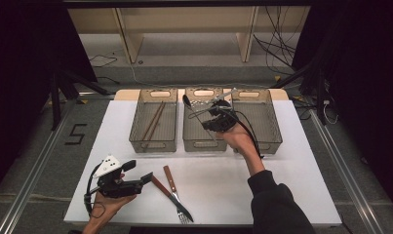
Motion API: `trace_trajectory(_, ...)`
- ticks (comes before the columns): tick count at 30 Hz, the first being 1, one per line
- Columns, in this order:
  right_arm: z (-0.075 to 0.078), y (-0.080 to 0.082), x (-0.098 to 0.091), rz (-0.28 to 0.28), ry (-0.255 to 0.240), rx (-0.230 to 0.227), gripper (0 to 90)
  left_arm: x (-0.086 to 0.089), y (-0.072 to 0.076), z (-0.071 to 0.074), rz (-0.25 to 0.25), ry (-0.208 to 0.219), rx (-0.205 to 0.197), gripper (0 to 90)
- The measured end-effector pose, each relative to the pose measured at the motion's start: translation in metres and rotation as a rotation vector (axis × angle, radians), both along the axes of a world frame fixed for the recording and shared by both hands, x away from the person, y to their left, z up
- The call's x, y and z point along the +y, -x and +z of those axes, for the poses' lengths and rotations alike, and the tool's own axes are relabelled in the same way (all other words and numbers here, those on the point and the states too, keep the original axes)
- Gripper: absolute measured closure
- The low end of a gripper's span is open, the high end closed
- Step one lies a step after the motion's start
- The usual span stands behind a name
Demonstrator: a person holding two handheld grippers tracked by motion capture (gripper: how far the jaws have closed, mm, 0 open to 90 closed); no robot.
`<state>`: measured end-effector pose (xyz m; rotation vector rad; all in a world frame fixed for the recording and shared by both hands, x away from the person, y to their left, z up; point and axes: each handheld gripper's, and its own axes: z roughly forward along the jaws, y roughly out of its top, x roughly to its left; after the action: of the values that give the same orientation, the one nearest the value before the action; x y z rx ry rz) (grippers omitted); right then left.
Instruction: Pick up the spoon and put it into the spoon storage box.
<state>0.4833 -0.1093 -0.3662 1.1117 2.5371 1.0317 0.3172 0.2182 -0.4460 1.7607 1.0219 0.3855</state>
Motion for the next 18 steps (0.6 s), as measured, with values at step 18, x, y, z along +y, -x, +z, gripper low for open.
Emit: trace_trajectory(18,-0.013,-0.029,-0.01,-0.151,-0.014,0.031,90.0,0.0,0.0,0.0,0.0,0.002,-0.001,17.4)
